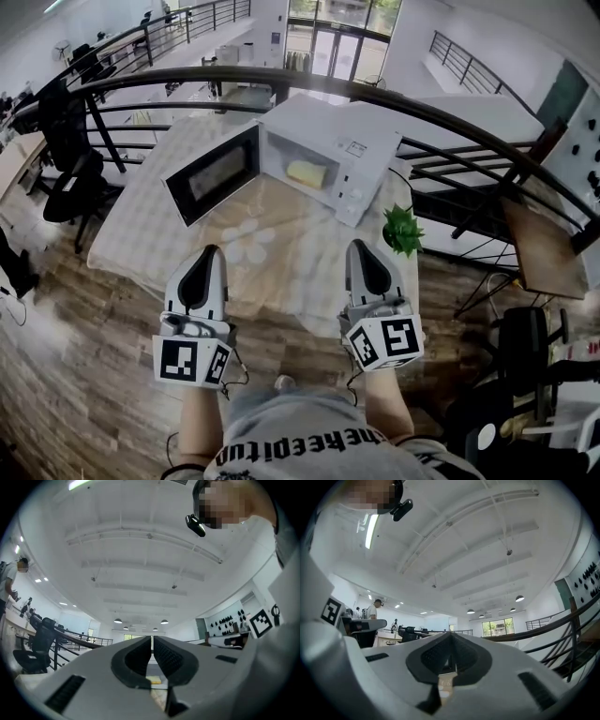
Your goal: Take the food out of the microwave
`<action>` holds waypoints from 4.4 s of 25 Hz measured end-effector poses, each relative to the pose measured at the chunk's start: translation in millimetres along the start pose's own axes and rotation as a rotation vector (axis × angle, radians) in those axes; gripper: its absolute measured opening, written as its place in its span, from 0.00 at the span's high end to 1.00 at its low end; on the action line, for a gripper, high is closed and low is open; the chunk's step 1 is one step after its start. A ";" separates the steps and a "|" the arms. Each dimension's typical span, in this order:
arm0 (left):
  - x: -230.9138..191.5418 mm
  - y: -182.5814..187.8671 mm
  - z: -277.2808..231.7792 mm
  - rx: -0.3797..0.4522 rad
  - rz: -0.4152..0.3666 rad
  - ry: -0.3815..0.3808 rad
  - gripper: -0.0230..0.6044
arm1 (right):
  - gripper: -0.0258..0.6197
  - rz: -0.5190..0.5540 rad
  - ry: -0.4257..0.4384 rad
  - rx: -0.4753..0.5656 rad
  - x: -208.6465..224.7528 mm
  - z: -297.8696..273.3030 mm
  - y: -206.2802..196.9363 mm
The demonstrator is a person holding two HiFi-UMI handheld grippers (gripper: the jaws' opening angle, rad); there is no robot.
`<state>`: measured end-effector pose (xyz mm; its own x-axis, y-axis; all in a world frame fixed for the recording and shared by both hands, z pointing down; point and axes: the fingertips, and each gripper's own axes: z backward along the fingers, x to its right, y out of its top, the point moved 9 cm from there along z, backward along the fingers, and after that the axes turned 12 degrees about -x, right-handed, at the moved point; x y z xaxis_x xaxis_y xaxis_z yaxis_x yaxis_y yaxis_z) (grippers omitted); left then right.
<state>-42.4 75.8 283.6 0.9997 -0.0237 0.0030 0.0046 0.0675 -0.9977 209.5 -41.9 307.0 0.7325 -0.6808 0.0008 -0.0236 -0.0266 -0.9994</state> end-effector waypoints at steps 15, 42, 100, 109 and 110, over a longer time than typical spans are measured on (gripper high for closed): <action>-15.1 -6.2 -58.8 -0.021 -0.013 -0.028 0.94 | 0.95 -0.023 -0.007 -0.011 23.1 -52.1 -5.7; -137.0 -36.3 -238.5 -0.065 0.033 -0.197 0.94 | 0.95 -0.005 -0.141 -0.100 31.8 -241.7 -15.7; -207.4 -150.5 -334.2 -0.280 0.077 -0.469 0.94 | 0.70 0.839 -0.190 -0.871 60.6 -490.7 -245.3; -214.0 -152.7 -335.8 -0.289 0.081 -0.454 0.94 | 0.74 0.854 -0.208 -0.886 62.3 -500.1 -251.1; -214.3 -152.8 -335.7 -0.291 0.082 -0.453 0.94 | 0.74 0.856 -0.206 -0.891 61.7 -500.0 -250.3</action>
<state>-265.2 -264.2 412.7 0.9071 0.4061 -0.1109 -0.0163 -0.2294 -0.9732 -79.6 -443.2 574.9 0.3459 -0.5989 -0.7223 -0.9365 -0.1729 -0.3051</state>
